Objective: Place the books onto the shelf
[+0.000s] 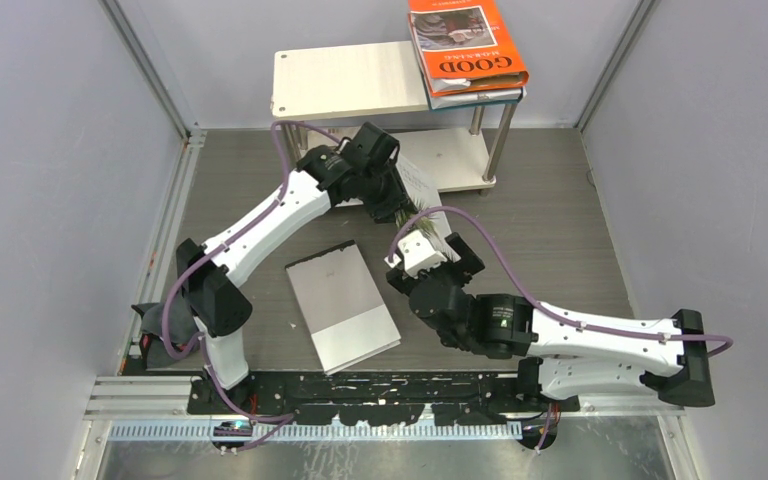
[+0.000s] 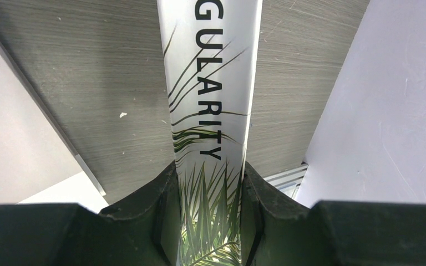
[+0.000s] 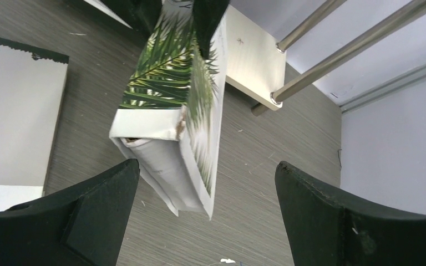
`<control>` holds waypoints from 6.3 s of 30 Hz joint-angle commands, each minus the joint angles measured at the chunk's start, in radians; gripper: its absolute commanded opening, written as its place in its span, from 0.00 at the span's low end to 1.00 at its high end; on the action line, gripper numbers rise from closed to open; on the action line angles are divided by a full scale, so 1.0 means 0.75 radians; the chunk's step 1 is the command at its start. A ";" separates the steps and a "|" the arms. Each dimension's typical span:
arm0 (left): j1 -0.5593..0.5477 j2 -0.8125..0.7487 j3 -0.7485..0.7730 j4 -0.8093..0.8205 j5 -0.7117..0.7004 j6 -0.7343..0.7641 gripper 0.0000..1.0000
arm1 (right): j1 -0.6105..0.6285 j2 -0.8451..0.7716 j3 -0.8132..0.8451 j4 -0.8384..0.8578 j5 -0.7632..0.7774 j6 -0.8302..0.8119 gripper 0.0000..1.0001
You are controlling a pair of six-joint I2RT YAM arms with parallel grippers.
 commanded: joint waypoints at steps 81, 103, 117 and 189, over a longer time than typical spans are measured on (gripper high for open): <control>0.100 -0.322 -0.177 0.181 -0.234 -0.066 0.66 | -0.480 -0.197 -0.099 0.354 -0.470 -0.061 0.35; 0.157 -0.534 -0.485 0.273 -0.227 -0.032 0.66 | -0.701 -0.013 -0.017 0.670 -0.580 -0.097 0.34; 0.173 -0.680 -0.685 0.338 -0.288 0.045 0.66 | -0.976 0.311 -0.015 0.970 -0.788 0.003 0.34; 0.288 -0.710 -0.991 0.591 -0.150 0.003 0.67 | -1.483 0.656 0.142 1.137 -0.940 0.068 0.64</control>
